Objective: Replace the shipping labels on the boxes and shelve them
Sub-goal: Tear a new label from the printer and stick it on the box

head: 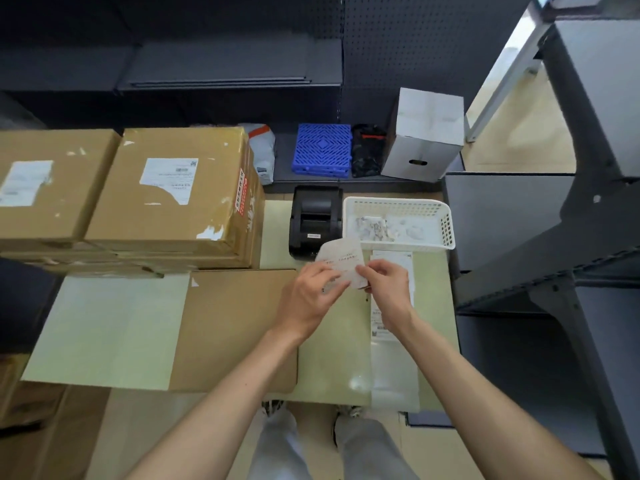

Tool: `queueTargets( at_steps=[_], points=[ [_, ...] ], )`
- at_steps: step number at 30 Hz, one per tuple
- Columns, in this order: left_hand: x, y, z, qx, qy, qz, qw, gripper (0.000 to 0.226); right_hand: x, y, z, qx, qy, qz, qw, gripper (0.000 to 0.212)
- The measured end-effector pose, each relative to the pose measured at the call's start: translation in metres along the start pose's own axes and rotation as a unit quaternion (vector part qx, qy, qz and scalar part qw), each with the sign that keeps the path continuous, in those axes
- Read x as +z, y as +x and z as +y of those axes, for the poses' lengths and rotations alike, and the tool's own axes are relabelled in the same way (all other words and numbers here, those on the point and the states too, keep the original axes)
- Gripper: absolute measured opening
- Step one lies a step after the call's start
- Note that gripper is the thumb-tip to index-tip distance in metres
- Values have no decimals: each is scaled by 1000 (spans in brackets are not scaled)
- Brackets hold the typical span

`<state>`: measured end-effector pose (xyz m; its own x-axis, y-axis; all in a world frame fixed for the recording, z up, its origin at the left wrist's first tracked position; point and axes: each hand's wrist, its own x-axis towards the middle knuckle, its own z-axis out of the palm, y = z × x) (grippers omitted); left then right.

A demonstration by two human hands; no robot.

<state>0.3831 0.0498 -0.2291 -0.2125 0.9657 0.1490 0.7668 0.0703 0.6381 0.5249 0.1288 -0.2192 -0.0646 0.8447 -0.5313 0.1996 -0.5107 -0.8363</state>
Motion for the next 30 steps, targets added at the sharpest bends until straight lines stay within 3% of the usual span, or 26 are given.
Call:
queueTargets(
  at_steps=[3,6,9,11,14,18,25,30],
  points=[
    [-8,-1,-9,-133,-36,28,990,23,5,-5,-2,-4,15,-17,1000,8],
    [-16,1,-18,-287,-126,66,947,29,13,-10,-4,-18,31,-34,999,8],
    [-28,0,-28,-355,-230,74,903,17,23,-15,-2,-20,34,-48,998,7],
    [-36,-4,-38,-369,-252,82,891,7,31,-19,3,-11,38,-58,998,6],
    [-51,-16,-55,-388,-261,70,881,9,48,-24,10,3,31,-70,997,6],
    [-76,-40,-78,-391,-233,15,890,6,79,-37,20,22,16,-83,996,3],
    [-115,-70,-128,-387,-209,-15,898,8,133,-63,43,32,-22,-85,996,24],
    [-136,-82,-157,-359,-212,-43,908,6,162,-79,64,23,-62,-61,996,6]
  ],
)
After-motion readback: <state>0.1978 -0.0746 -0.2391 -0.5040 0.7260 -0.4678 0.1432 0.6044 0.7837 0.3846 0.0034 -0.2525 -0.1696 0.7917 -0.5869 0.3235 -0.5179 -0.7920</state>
